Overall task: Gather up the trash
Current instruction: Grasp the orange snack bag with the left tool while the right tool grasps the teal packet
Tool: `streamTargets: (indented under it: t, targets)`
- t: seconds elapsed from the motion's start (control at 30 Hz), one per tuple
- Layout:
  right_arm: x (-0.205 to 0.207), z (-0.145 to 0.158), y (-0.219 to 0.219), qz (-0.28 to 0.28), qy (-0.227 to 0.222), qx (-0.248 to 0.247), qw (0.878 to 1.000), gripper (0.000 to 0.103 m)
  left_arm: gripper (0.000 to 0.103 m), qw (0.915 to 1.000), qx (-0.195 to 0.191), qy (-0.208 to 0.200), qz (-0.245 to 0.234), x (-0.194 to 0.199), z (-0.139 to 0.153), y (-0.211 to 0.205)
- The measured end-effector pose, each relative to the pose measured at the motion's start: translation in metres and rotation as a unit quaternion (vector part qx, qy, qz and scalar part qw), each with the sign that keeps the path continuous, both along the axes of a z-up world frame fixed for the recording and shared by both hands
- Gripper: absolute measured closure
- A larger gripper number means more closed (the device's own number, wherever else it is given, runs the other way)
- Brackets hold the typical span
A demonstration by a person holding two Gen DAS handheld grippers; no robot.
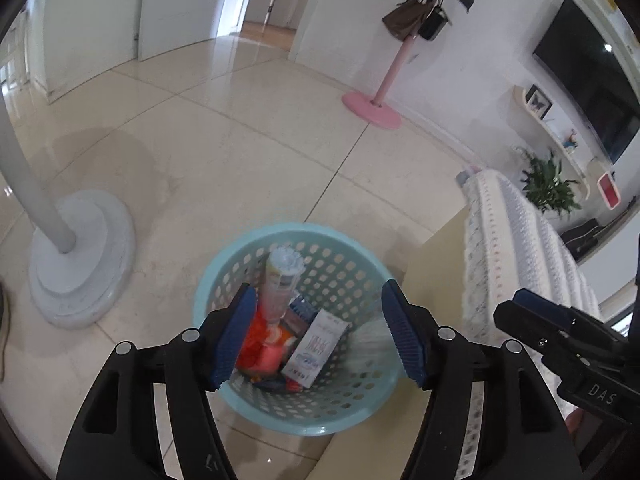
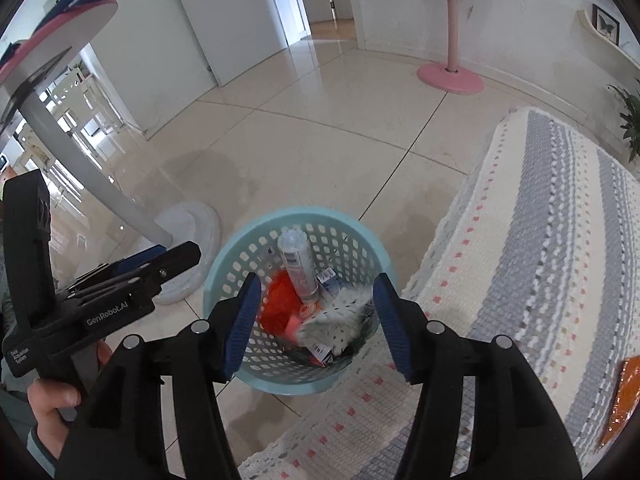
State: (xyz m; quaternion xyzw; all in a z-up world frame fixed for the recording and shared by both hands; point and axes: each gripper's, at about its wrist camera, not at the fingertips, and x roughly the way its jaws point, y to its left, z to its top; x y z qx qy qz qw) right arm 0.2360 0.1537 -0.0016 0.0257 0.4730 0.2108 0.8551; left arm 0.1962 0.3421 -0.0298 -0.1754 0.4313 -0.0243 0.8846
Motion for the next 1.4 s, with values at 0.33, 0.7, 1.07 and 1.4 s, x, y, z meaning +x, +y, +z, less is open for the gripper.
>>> streamTargets:
  t: [0.33,0.7,1.07,1.4]
  targets:
    - [-0.034,0.045,-0.062,-0.036,-0.051,0.016,0.998,0.048,0.040,0.9967,0.007,-0.069,-0.041,-0.012,0.050,-0.043]
    - [-0.119,0.096,-0.191,-0.148,-0.126,0.006,0.981,0.048,0.032,0.9707,-0.006,-0.167,-0.173,-0.054,0.114,-0.180]
    - [-0.245,0.072,-0.363,-0.313,-0.162,-0.127,0.927,0.048,0.022,0.9181,0.019,-0.111,-0.380,-0.081,0.076,-0.367]
    - [-0.303,0.004,-0.464,-0.396,-0.080,-0.099,0.910,0.046,0.019,0.9317,0.101,-0.017,-0.349,-0.035,0.000,-0.442]
